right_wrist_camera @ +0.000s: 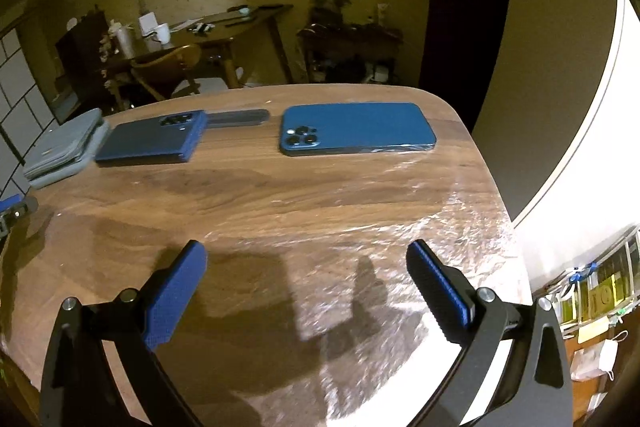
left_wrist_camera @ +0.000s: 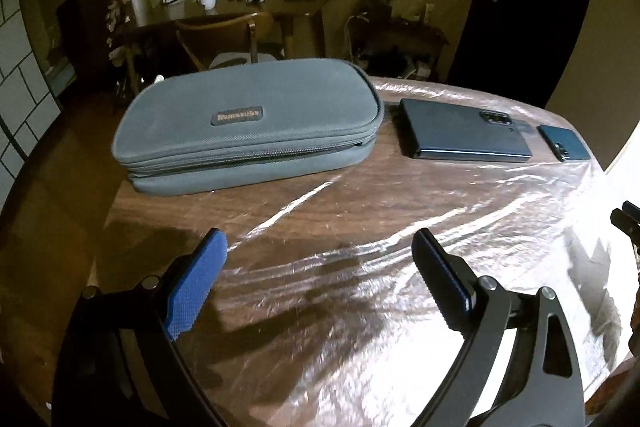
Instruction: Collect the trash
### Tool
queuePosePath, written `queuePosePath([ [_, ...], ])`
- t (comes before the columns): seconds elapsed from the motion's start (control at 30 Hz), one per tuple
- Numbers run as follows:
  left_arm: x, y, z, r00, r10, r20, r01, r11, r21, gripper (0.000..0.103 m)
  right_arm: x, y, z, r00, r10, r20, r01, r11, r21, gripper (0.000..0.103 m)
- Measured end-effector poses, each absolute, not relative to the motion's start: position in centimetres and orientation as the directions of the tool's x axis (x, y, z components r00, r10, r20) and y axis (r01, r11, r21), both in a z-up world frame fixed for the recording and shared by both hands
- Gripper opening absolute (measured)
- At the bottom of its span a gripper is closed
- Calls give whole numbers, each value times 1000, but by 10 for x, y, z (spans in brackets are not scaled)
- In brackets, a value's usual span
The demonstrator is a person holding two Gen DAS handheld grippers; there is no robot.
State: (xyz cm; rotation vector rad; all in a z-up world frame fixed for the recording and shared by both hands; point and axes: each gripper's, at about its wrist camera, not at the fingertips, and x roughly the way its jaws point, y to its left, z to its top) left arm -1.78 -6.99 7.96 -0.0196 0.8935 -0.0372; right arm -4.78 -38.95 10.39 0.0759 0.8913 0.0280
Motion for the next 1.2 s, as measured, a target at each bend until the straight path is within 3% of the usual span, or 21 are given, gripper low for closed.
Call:
queuePosePath([
  [1.2, 18, -67, 49, 579, 9, -815, -12, 1000, 2, 95, -17, -400, 77, 600, 22, -800, 54, 996, 67, 99],
])
